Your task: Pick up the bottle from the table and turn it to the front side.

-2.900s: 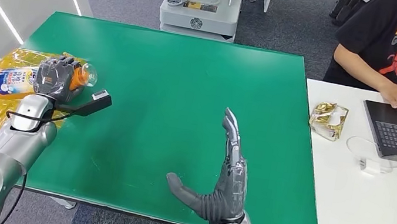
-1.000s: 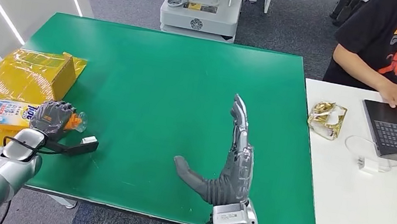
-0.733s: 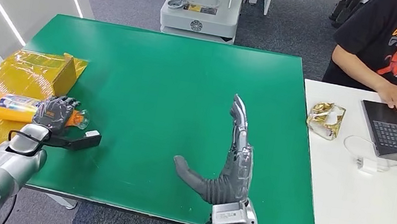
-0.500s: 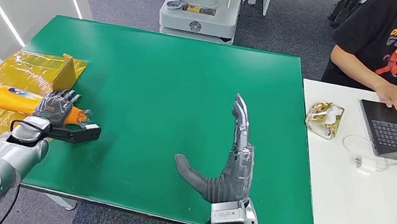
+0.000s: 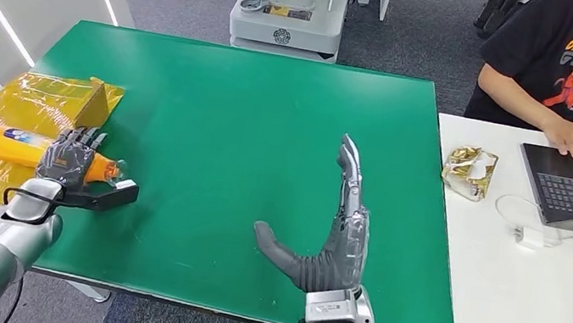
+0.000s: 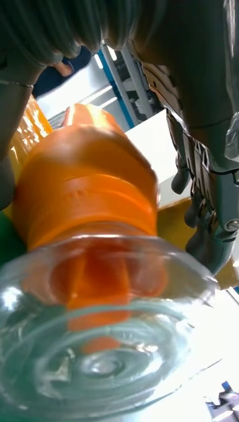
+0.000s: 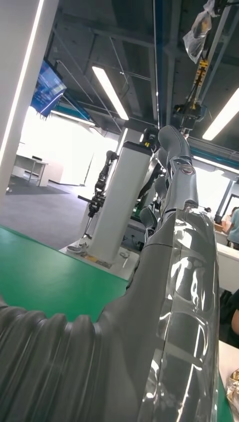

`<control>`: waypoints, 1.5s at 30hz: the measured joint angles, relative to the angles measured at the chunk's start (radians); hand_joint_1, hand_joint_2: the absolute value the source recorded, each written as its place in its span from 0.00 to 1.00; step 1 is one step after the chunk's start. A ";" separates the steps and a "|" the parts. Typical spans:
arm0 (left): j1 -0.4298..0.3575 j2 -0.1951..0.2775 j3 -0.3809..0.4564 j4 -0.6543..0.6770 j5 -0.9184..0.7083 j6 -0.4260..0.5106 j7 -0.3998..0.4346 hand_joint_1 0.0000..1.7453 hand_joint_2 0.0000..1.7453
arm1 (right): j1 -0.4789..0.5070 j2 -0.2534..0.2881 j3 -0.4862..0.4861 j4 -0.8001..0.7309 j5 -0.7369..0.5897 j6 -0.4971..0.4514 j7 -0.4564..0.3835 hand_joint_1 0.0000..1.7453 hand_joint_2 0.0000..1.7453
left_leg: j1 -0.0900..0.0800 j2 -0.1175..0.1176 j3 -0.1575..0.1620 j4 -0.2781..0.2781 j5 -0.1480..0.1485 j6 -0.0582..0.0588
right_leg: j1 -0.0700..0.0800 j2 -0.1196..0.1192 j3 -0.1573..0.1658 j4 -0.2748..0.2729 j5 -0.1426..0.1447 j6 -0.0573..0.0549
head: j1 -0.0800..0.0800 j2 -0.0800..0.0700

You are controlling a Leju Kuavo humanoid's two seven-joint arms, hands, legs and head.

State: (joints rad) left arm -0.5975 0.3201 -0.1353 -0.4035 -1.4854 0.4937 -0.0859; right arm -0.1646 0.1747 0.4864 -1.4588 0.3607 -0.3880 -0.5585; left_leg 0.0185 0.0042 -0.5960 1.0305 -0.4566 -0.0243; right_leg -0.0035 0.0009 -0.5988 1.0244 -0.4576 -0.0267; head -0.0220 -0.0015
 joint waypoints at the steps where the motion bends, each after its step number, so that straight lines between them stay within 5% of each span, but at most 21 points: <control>1: 0.015 0.000 0.010 -0.011 0.005 0.030 -0.009 0.00 1.00 | 0.002 0.000 -0.002 -0.002 0.002 0.000 0.000 0.00 1.00 | 0.000 0.000 0.000 0.000 0.000 0.000 | 0.000 0.000 0.000 0.000 0.000 0.000 | 0.000 0.000; 8: 0.128 -0.011 0.109 -0.177 0.102 0.154 -0.138 0.00 1.00 | 0.021 0.000 -0.018 -0.011 0.008 0.003 -0.008 0.00 1.00 | 0.000 0.000 -0.003 0.000 0.000 0.000 | 0.000 0.000 -0.004 -0.001 0.000 0.000 | 0.000 0.000; 13: 0.214 -0.072 0.192 -0.420 0.475 0.126 -0.375 0.00 1.00 | 0.035 -0.005 -0.021 -0.009 -0.015 0.003 -0.024 0.00 1.00 | 0.000 0.000 -0.004 0.000 -0.001 0.001 | 0.000 0.000 -0.004 -0.001 0.000 0.000 | 0.000 0.000; 18: 0.280 -0.123 0.228 -0.604 0.659 0.082 -0.471 0.00 1.00 | 0.042 -0.008 -0.021 -0.008 -0.022 0.003 -0.027 0.00 1.00 | 0.000 0.000 -0.005 0.001 -0.001 0.001 | 0.000 0.000 -0.004 -0.002 0.000 0.000 | 0.000 0.000; 23: 0.320 -0.189 0.231 -0.795 1.041 0.007 -0.601 0.00 1.00 | 0.045 -0.009 -0.021 0.000 -0.032 0.019 -0.035 0.00 1.00 | 0.000 0.000 -0.005 0.001 -0.001 0.001 | 0.000 0.000 -0.005 -0.002 0.000 0.000 | 0.000 0.000; 32: 0.305 -0.320 0.041 -1.029 1.436 0.017 -0.615 0.00 1.00 | 0.043 -0.010 -0.012 0.016 -0.057 0.027 -0.037 0.00 1.00 | 0.000 -0.001 -0.006 0.002 -0.001 0.001 | 0.000 -0.001 -0.004 -0.002 0.000 0.001 | 0.000 0.000; 39: 0.315 -0.495 -0.048 -1.092 1.565 -0.088 -0.615 0.00 1.00 | 0.043 -0.010 -0.011 0.014 -0.059 0.009 -0.022 0.00 1.00 | 0.000 -0.001 -0.007 0.002 -0.003 0.004 | -0.001 -0.002 -0.004 -0.002 0.000 0.002 | 0.000 0.000; 45: 0.334 -0.573 -0.055 -1.092 1.766 -0.276 -0.615 0.00 1.00 | 0.044 -0.011 -0.011 0.007 -0.070 0.002 -0.018 0.00 1.00 | 0.000 -0.001 -0.007 0.003 -0.003 0.004 | -0.001 -0.002 -0.004 -0.002 0.000 0.002 | 0.000 0.000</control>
State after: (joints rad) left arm -0.2636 -0.2531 -0.1907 -1.4959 0.2805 0.2176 -0.7011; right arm -0.1203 0.1639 0.4757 -1.4513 0.2903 -0.3861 -0.5766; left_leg 0.0180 0.0030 -0.6031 1.0330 -0.4595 -0.0199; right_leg -0.0041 -0.0015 -0.6031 1.0219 -0.4581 -0.0246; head -0.0219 -0.0015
